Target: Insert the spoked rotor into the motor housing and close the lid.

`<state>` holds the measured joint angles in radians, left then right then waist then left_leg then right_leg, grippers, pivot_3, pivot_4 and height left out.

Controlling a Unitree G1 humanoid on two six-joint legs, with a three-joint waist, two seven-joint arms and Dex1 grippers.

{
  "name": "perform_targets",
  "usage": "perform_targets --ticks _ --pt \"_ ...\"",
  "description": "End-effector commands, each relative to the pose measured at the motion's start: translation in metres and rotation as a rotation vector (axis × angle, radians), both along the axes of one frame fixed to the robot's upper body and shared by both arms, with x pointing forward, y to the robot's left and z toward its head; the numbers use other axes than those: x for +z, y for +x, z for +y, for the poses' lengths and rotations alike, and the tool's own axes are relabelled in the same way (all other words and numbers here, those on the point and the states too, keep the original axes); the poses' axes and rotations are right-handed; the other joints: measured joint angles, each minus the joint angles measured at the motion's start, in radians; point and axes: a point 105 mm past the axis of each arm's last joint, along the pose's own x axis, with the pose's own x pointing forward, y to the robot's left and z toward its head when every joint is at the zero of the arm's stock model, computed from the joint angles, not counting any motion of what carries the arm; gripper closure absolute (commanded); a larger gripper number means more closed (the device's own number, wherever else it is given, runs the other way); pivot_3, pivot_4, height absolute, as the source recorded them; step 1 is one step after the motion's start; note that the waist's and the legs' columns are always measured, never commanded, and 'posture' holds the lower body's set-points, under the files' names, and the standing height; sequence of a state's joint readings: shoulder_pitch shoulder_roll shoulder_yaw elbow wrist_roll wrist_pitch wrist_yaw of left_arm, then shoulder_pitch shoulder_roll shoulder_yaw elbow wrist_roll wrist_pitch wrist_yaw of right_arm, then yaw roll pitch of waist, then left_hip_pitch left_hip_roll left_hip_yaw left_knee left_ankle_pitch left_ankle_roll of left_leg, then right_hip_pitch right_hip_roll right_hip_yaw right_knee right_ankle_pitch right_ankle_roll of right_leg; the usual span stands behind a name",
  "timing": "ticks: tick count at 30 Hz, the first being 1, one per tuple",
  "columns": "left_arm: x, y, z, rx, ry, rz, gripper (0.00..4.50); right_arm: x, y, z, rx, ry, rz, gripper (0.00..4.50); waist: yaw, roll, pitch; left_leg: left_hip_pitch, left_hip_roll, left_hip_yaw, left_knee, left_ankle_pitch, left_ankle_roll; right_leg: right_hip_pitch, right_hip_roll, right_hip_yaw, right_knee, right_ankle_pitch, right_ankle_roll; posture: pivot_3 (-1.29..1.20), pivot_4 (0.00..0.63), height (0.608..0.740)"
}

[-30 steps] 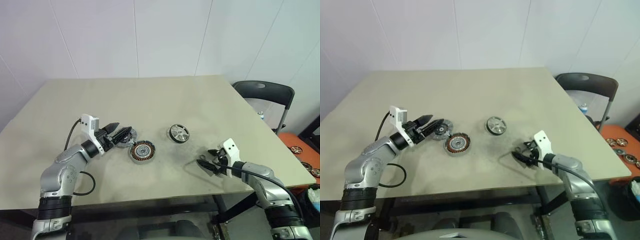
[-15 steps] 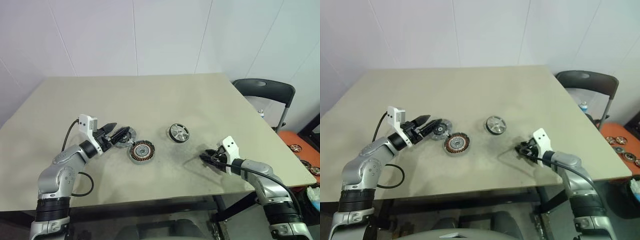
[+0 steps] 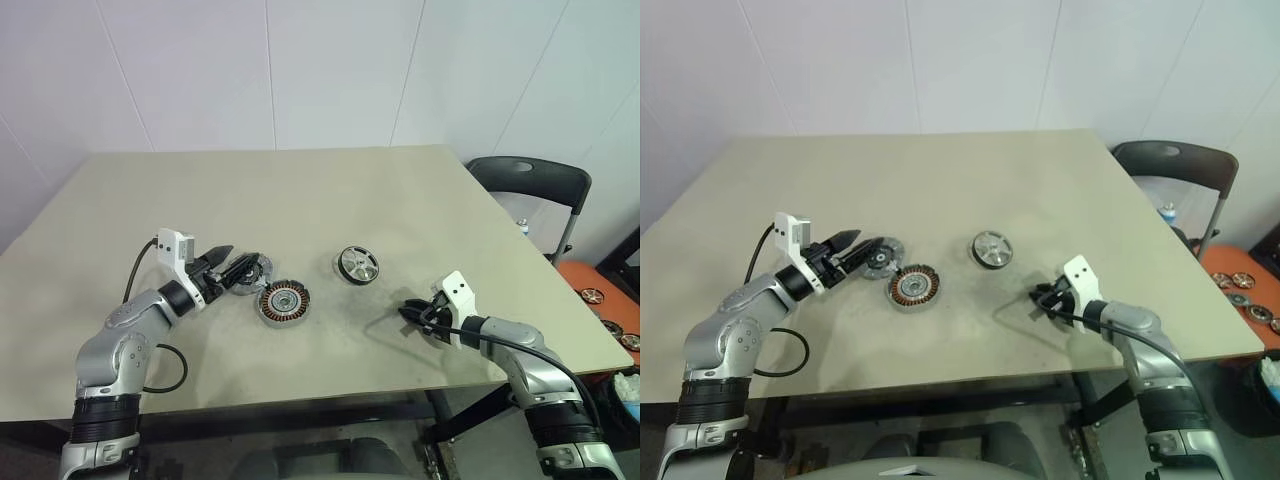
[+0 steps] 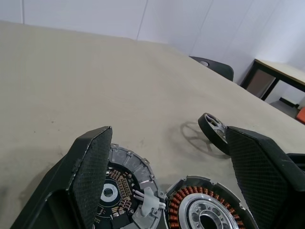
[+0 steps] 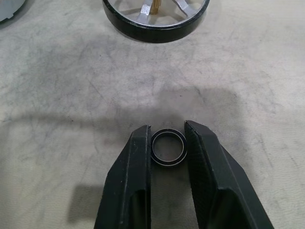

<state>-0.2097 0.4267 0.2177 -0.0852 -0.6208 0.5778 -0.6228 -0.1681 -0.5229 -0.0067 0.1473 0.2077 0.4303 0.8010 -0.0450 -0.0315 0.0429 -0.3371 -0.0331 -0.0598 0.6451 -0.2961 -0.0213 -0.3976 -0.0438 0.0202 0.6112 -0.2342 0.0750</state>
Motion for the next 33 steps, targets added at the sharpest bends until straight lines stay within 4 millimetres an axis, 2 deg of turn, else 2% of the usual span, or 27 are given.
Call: perform_targets --ticks 1,4,7,9,11,14,16,21,25,32,33 --pt "0.017 0.000 0.000 0.002 0.006 -0.068 0.48 -0.016 -0.005 0.017 0.032 -0.012 0.066 3.82 -0.001 0.000 0.000 0.000 0.000 0.000 0.000 0.000 0.000 0.000 0.000 0.000 0.000 0.000 0.000 0.00 0.000 0.740" --pt "0.017 0.000 0.000 0.002 0.005 -0.067 0.48 -0.005 0.005 0.023 0.032 0.012 0.032 3.82 -0.002 0.000 0.000 0.000 0.000 0.000 0.000 0.000 0.000 -0.001 0.000 0.000 0.000 0.000 0.000 0.00 0.000 0.740" --pt "0.017 -0.002 0.000 -0.010 0.002 -0.067 0.48 0.019 0.014 0.042 0.091 0.060 -0.030 3.82 -0.001 0.002 0.001 0.000 0.001 0.000 0.000 0.000 0.000 -0.001 0.000 0.000 0.001 0.000 0.000 0.00 0.000 0.740" --pt "0.018 -0.003 -0.002 -0.026 0.000 -0.064 0.48 0.041 0.018 0.058 0.146 0.118 -0.069 3.82 0.002 0.009 0.006 -0.001 0.000 0.000 0.000 0.000 0.000 -0.004 0.000 -0.001 0.001 0.000 0.000 0.00 0.000 0.740" --pt "0.018 -0.003 -0.004 -0.036 -0.004 -0.062 0.48 0.060 0.022 0.070 0.193 0.144 -0.112 3.82 0.006 0.016 0.011 -0.005 0.000 0.000 0.000 0.000 0.000 -0.009 0.000 -0.001 0.002 0.001 0.000 0.00 0.000 0.740" --pt "0.017 -0.003 -0.004 -0.039 -0.002 -0.061 0.48 0.080 0.023 0.087 0.273 0.158 -0.150 3.82 0.020 0.018 0.011 -0.013 -0.002 0.000 0.000 0.000 0.001 -0.017 -0.001 -0.001 0.003 0.006 0.000 0.00 0.000 0.740" --pt "0.018 -0.003 -0.005 -0.040 -0.002 -0.061 0.48 0.086 0.022 0.094 0.302 0.163 -0.159 3.82 0.034 0.017 0.011 -0.022 -0.003 0.000 0.001 0.000 0.001 -0.026 -0.002 0.000 0.003 0.007 0.001 0.00 0.000 0.740" --pt "0.018 -0.003 -0.003 -0.034 0.000 -0.063 0.48 0.094 0.023 0.104 0.365 0.160 -0.169 3.82 0.057 0.017 0.011 -0.023 -0.006 0.001 0.001 -0.001 0.002 -0.026 -0.005 0.000 0.002 0.007 0.001 0.00 0.000 0.740" --pt "0.017 -0.006 -0.003 -0.034 -0.001 -0.062 0.48 0.100 0.023 0.119 0.422 0.176 -0.173 3.82 0.057 0.017 0.011 -0.023 -0.006 0.001 0.001 -0.001 0.002 -0.026 -0.005 0.000 0.002 0.007 0.000 0.00 0.000 0.740" --pt "0.018 -0.006 -0.003 -0.034 -0.002 -0.062 0.48 0.100 0.023 0.120 0.433 0.179 -0.171 3.82 0.057 0.017 0.011 -0.023 -0.005 0.001 0.002 -0.001 0.002 -0.026 -0.003 0.000 0.003 0.007 0.000 0.00 0.000 0.740" --pt "0.018 -0.011 -0.004 -0.060 0.005 -0.058 0.48 0.091 0.027 0.135 0.474 0.158 -0.153 3.82 0.056 0.017 0.011 -0.023 -0.005 0.001 0.002 -0.001 0.002 -0.026 -0.003 0.000 0.003 0.007 0.000 0.00 0.000 0.740"
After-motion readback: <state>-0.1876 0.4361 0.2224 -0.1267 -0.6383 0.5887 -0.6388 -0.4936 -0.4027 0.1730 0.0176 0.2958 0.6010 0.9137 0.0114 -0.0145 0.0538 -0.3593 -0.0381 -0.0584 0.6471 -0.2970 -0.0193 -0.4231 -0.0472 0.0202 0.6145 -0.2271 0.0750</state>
